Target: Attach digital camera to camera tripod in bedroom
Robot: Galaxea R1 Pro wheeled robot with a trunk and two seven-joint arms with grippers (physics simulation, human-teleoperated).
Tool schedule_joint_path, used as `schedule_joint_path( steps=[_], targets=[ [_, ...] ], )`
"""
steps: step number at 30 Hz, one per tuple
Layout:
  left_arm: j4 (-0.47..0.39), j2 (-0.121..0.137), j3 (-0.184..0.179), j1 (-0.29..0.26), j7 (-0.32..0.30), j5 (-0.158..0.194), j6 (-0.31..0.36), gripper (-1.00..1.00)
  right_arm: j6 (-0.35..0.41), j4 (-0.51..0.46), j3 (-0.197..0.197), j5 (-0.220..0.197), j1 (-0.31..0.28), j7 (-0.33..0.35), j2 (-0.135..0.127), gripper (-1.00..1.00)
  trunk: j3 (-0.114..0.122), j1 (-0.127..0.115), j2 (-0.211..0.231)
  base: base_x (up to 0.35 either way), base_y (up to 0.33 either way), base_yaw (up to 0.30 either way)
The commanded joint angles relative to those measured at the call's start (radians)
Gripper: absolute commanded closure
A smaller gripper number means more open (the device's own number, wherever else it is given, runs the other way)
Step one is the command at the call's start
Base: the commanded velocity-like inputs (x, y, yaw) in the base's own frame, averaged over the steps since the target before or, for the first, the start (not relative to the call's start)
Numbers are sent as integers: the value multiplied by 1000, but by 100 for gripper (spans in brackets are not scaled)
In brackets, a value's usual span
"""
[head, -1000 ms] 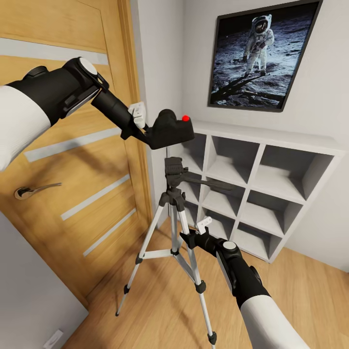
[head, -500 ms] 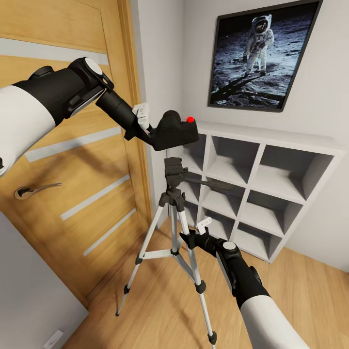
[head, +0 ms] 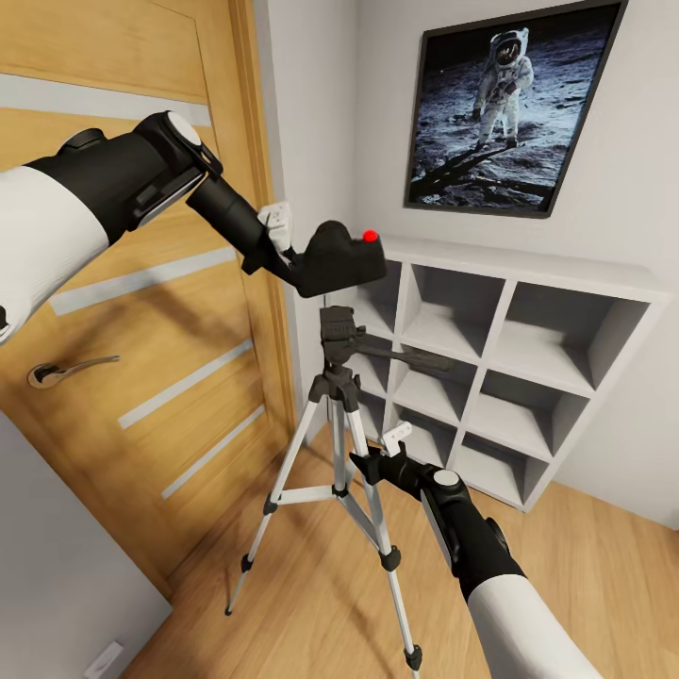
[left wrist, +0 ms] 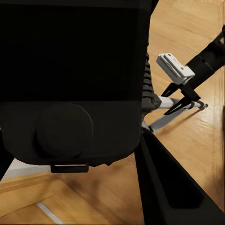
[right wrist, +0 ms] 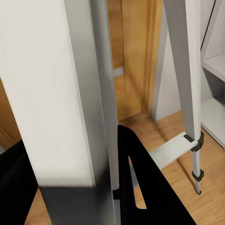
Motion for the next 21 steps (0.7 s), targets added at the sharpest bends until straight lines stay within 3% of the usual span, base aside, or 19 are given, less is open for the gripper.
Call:
schedule_joint_path(
  steps=[1,14,21],
  targets=[
    [-2,2,-7,-2,-9,7,25,100,3,46,-3,21,-1,5,0,100,-2,1,-2,0,0,0],
    [2,1,-13,-2,-24,7,69,100,3,46,-3,21,-1,5,0,100,-2,1,-2,0,0,0],
    [21,-1,-70,-2,-25,8,82,100,3,46,-3,21,-1,5,0,100,-2,1,-2,0,0,0]
  ],
)
